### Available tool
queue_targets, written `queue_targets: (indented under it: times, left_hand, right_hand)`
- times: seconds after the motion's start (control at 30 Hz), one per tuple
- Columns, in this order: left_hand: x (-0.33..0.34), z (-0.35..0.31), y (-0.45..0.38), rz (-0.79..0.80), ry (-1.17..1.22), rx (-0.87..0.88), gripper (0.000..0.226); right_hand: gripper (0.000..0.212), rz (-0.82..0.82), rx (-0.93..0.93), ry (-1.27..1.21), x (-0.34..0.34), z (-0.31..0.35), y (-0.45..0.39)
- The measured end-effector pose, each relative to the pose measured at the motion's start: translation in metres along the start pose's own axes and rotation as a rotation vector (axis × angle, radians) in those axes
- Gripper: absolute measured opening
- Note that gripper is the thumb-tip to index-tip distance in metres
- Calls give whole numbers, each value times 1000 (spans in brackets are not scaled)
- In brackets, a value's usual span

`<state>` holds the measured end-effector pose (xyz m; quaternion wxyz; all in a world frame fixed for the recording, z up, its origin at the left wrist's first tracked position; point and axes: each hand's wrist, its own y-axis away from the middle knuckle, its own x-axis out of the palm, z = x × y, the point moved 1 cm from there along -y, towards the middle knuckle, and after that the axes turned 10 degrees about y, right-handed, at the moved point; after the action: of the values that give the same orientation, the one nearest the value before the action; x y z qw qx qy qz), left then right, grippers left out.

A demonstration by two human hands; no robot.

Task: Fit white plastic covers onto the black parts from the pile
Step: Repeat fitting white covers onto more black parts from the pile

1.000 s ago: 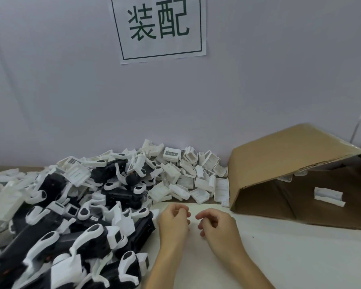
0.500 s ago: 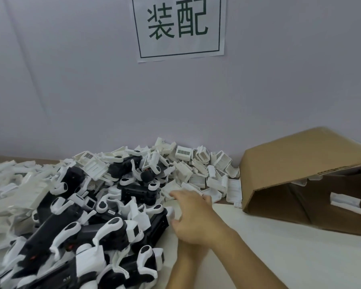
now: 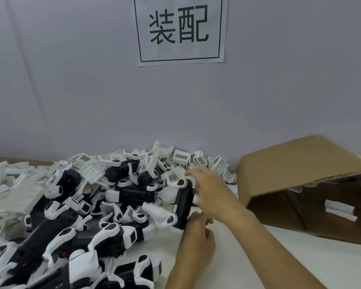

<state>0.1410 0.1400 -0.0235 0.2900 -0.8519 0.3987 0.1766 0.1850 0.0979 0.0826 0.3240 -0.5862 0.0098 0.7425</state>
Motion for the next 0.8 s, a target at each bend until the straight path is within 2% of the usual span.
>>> queue_targets:
  times: [0.03, 0.1, 0.13, 0.2, 0.27, 0.4, 0.47, 0.53, 0.63, 0.7, 0.73, 0.8]
  left_hand:
    - [-7, 4, 15, 37, 41, -82, 31]
    - [-20, 17, 20, -26, 116, -147, 31]
    - [-17, 14, 17, -31, 115, -122, 31]
    - [-9, 2, 16, -35, 136, -189, 31]
    - [-14, 9, 12, -148, 277, -246, 27]
    - [-24, 5, 9, -333, 492, -340, 34]
    - [-30, 2, 6, -461, 730, -415, 31]
    - [-34, -4, 9, -493, 951, -442, 29]
    - [-38, -17, 12, -389, 883, -287, 31]
    - [-39, -28, 15, -249, 803, -140, 22]
    - [-38, -31, 17, -174, 741, -83, 19]
    - [-33, -32, 19, -45, 457, 13, 33]
  right_hand:
    - [60, -44, 14, 11, -8, -9, 1]
    - [60, -156, 59, -8, -18, -27, 10]
    - [58, -223, 88, -43, -19, -36, 17]
    - [53, -343, 149, -138, -14, -51, 34]
    - [47, -436, 229, -215, 1, -61, 53]
    - [45, -507, 384, -442, 44, -71, 84]
    - [53, -518, 368, -518, 54, -72, 88]
    - [61, -563, 313, -529, 54, -71, 90]
    - [62, -667, 228, -382, 48, -68, 92]
    - [54, -732, 178, -276, 47, -67, 93]
    - [50, -768, 147, -231, 46, -65, 94]
    - [43, -817, 58, -177, 43, -62, 94]
